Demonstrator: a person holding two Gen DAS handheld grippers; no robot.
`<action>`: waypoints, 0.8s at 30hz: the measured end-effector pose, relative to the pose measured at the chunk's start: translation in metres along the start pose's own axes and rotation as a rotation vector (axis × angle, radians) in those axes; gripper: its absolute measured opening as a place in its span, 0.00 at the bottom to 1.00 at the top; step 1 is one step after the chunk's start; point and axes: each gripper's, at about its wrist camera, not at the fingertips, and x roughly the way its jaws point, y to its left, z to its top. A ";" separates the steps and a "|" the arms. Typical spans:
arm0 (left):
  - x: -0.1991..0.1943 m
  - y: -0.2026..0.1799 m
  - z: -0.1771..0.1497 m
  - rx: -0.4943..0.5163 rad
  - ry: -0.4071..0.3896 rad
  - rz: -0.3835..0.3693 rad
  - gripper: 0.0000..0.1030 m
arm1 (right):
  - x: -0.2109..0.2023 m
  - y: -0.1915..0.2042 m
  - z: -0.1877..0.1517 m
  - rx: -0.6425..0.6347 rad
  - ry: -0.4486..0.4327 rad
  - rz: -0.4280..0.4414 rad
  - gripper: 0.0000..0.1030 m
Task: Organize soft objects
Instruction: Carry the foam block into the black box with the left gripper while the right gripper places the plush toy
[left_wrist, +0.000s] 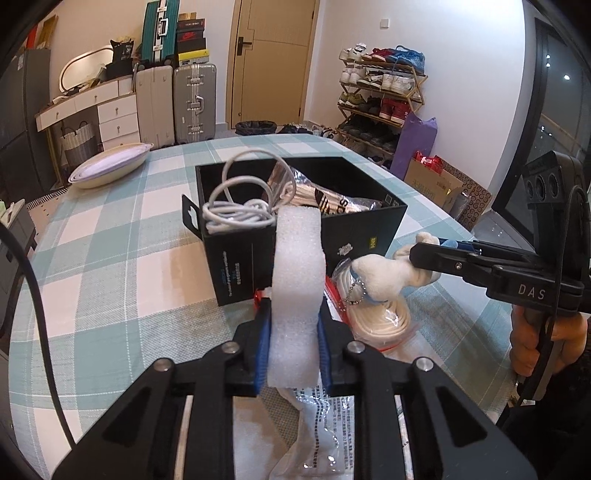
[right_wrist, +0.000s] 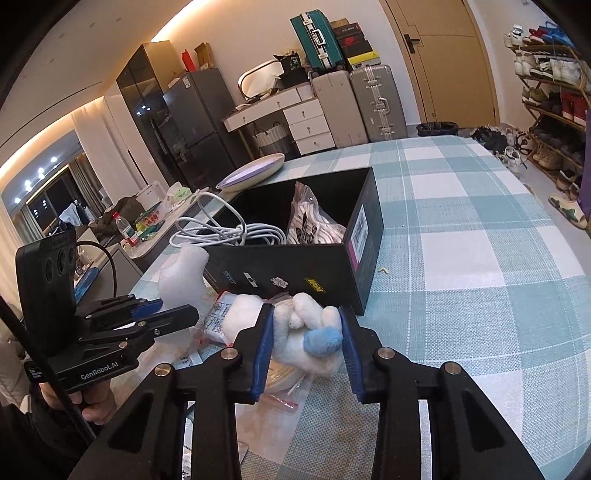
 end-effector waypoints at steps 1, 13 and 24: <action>-0.002 0.000 0.001 -0.001 -0.007 0.004 0.19 | -0.003 0.002 0.000 -0.006 -0.010 0.001 0.34; -0.032 0.008 0.016 -0.007 -0.098 0.040 0.19 | -0.032 0.014 0.012 -0.025 -0.113 -0.013 0.34; -0.046 0.017 0.035 -0.014 -0.154 0.061 0.19 | -0.046 0.013 0.030 -0.001 -0.195 -0.098 0.34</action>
